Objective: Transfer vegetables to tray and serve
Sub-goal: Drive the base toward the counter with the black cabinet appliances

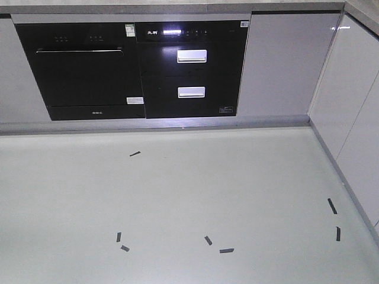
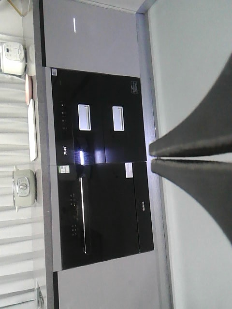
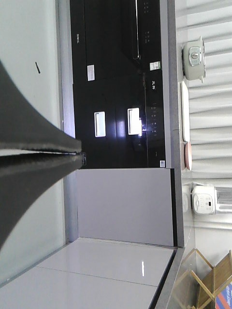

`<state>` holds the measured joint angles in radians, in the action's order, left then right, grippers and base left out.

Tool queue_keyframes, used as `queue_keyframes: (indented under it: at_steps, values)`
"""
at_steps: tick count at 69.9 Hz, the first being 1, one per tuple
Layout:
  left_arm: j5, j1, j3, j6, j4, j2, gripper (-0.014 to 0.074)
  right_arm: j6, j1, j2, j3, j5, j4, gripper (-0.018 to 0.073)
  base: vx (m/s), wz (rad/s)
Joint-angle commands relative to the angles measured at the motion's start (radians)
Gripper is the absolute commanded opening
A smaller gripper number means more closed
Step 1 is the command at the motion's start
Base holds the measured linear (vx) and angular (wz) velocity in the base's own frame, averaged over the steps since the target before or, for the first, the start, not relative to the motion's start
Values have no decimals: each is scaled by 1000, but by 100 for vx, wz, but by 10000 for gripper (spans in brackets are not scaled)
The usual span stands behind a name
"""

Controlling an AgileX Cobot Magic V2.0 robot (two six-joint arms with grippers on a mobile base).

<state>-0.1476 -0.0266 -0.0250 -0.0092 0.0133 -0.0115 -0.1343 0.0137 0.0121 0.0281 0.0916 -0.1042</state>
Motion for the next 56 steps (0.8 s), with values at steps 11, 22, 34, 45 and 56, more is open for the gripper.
queue_keyframes:
  at_steps: [11, 22, 34, 45, 56]
  values:
    - [81, 1, -28, -7, 4, -14, -6, 0, -5, 7, 15, -77, -4, -3, 0, 1]
    - [81, 1, -28, -7, 4, -14, -6, 0, -5, 7, 15, -77, -4, -3, 1, 1]
    - [81, 1, -28, -7, 4, -14, -6, 0, -5, 7, 15, -77, -4, -3, 2, 1]
    - [81, 1, -28, -7, 4, -14, -6, 0, -5, 7, 15, -77, -4, -3, 4, 2]
    - [81, 1, -28, -7, 4, -14, -6, 0, -5, 7, 15, -77, -4, -3, 6, 2]
